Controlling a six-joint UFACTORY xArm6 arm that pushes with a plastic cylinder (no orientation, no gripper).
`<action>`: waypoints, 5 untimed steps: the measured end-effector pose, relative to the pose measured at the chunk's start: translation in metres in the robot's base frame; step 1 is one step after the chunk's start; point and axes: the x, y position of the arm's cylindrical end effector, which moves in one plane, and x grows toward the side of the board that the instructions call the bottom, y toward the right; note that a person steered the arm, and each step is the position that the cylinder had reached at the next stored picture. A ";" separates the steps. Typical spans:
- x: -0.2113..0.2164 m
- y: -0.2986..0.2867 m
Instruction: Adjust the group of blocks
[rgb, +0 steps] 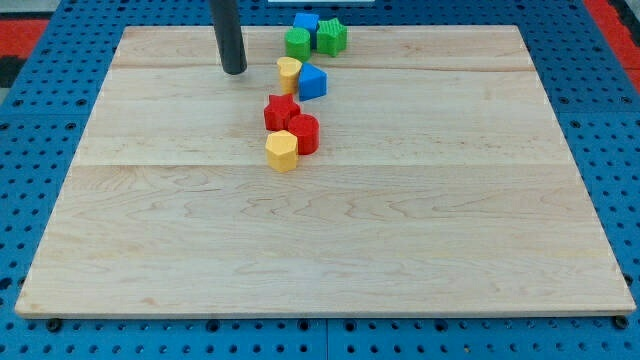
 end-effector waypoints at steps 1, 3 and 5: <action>0.000 0.001; -0.040 0.019; -0.084 0.024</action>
